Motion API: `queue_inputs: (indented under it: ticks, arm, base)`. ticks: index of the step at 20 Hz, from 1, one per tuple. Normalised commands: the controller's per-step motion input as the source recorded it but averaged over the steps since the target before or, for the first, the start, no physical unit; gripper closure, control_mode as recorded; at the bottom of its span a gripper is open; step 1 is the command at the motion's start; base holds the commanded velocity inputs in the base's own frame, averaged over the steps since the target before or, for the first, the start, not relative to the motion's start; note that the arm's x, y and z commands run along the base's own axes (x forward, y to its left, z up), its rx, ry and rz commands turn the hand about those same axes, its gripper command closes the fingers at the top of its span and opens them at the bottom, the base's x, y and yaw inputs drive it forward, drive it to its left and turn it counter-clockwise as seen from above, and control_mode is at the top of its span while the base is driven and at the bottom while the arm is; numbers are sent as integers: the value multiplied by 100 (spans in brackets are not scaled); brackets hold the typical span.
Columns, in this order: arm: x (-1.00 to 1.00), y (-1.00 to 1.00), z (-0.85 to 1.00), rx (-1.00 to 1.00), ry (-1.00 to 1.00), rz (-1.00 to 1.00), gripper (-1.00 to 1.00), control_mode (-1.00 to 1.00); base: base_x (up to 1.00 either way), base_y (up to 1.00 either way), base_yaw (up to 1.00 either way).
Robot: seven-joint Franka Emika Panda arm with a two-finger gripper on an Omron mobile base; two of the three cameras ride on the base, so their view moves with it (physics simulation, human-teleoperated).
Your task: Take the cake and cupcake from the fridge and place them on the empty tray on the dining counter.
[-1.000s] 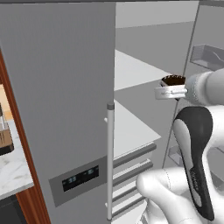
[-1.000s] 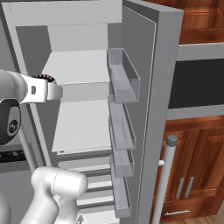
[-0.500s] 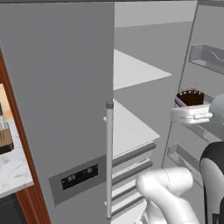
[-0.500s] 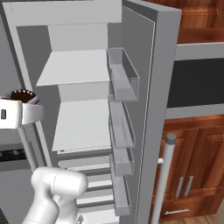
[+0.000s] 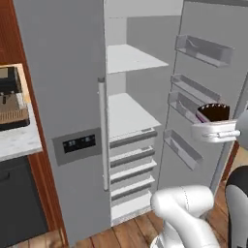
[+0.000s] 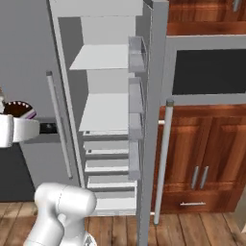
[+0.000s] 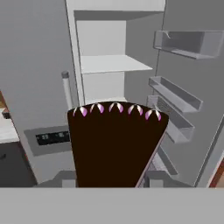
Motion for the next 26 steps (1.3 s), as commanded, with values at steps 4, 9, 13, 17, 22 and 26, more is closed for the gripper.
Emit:
queue_inputs:
  ticks: [4, 9, 13, 17, 22, 26]
  arm:
    - [0, 0, 0, 0, 0, 0, 100, 100]
    - [0, 0, 0, 0, 0, 0, 100, 100]
    - [0, 0, 0, 0, 0, 0, 100, 100]
    - [0, 0, 0, 0, 0, 0, 100, 100]
    - [0, 0, 0, 0, 0, 0, 100, 100]
    - [0, 0, 0, 0, 0, 0, 100, 100]
  base:
    - [-49, 0, 91]
    - [-92, -55, 52]
    - [-100, -14, 21]
    - [-100, 18, 9]
    - [-100, 37, 4]
    - [-100, 1, 0]
